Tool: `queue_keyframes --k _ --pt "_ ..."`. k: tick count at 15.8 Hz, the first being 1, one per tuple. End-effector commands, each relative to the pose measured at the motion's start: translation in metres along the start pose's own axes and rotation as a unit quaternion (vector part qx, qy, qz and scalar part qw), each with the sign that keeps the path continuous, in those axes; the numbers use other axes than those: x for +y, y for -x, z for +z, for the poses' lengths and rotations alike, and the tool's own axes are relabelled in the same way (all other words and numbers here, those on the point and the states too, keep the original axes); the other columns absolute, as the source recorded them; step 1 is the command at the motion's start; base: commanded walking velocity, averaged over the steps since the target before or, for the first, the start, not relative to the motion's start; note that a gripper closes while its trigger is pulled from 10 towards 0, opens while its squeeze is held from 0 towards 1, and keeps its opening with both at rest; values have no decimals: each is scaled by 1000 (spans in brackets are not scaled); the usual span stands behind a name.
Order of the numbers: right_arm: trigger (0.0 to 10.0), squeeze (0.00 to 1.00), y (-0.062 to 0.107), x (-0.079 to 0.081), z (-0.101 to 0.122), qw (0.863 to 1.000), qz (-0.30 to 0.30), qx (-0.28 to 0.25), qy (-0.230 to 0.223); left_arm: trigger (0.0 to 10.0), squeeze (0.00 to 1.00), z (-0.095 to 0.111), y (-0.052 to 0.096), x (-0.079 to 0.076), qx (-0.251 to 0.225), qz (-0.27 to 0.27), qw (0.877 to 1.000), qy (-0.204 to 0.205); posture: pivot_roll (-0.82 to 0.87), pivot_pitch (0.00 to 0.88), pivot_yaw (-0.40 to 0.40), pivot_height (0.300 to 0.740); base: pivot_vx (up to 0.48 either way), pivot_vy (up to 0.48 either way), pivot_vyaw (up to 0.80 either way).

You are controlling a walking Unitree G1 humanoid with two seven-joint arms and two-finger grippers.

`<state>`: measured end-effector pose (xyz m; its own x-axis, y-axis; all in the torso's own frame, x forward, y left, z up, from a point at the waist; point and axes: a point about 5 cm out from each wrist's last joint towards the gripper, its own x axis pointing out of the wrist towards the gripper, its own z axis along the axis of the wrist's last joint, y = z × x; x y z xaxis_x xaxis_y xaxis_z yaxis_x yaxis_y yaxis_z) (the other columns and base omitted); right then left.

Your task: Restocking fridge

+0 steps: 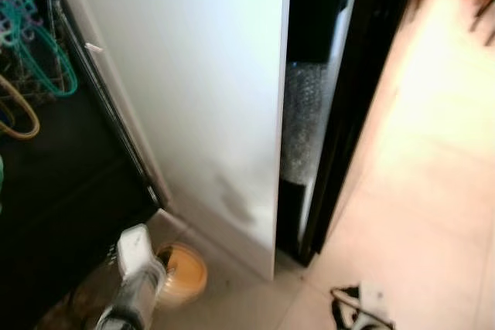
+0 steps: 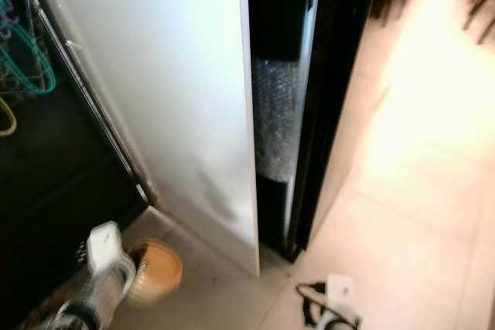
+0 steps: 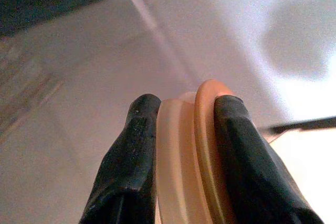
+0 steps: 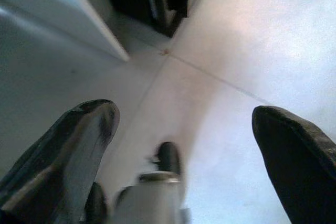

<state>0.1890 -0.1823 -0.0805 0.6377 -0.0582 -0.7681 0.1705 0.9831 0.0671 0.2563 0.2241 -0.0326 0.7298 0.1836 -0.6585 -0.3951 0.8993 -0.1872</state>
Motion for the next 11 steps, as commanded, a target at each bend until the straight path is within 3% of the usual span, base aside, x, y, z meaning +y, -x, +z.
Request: queue_keyframes --k 1,4,9,11 --pt "10000 0 0 -1 -2 1000 -2 3 -1 10000 0 -7 2 10 15 22 1000 7 -118 0 107 740 0 0 0" --pt "10000 0 2 -4 -8 1000 -10 6 -8 10000 0 -29 8 24 44 49 998 23 -140 0 95 740 0 0 0" --pt "10000 0 6 -10 -19 1000 -22 16 -6 10000 0 -48 13 28 70 62 995 39 -183 0 56 740 0 0 0" --pt "10000 0 9 -16 -26 999 -29 23 6 10000 0 -59 17 30 76 72 992 66 -172 0 16 740 0 0 0"
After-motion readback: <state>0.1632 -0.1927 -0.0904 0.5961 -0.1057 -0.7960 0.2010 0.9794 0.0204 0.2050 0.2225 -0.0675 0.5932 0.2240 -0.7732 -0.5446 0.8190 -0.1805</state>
